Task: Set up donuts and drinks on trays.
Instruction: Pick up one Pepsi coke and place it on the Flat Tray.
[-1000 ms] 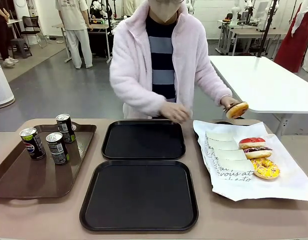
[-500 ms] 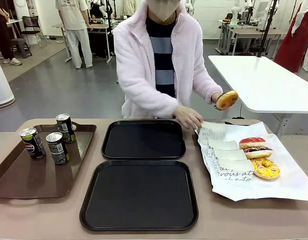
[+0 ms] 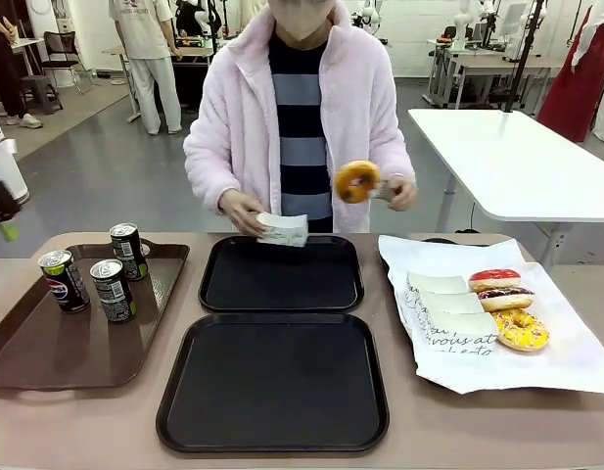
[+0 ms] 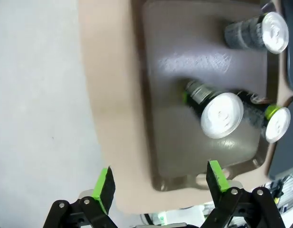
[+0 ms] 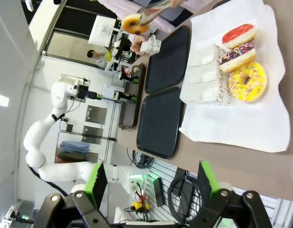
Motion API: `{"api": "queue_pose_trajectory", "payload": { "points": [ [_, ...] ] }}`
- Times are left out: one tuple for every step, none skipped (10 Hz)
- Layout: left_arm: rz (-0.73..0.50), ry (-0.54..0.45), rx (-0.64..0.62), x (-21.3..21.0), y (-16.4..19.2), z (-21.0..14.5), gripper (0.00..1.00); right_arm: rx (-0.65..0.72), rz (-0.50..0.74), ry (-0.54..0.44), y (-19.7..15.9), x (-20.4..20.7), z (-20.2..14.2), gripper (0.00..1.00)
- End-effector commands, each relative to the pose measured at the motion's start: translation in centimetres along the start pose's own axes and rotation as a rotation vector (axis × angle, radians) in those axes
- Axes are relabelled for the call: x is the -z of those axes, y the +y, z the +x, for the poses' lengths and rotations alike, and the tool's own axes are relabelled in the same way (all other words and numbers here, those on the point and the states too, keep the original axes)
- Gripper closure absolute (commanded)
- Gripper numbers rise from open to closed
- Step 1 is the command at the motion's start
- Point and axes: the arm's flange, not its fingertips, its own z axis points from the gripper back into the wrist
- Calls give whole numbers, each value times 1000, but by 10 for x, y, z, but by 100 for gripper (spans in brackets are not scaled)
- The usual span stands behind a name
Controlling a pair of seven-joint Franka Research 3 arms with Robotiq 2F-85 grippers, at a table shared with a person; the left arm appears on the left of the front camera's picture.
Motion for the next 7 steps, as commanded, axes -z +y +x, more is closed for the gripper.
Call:
{"api": "queue_pose_trajectory", "payload": {
  "points": [
    [-9, -38, -9, -6, -41, 2, 0, -16, 20, -14, 1, -1, 3, 0],
    [10, -38, 3, -6, -60, -3, 0, -16, 20, -14, 1, -1, 3, 0],
    [8, -39, 26, -8, -74, -10, 0, -16, 20, -14, 1, -1, 3, 0],
    [-2, -36, 43, -5, -88, -17, 0, -16, 20, -14, 1, -1, 3, 0],
    [15, -22, 60, 1, -94, -22, 0, -16, 20, -14, 1, -1, 3, 0],
    [101, -57, 107, 8, -98, -28, 0, -16, 20, -14, 1, -1, 3, 0],
    [4, -19, 68, -7, -93, -10, 0, -16, 20, -14, 1, -1, 3, 0]
  ]
}}
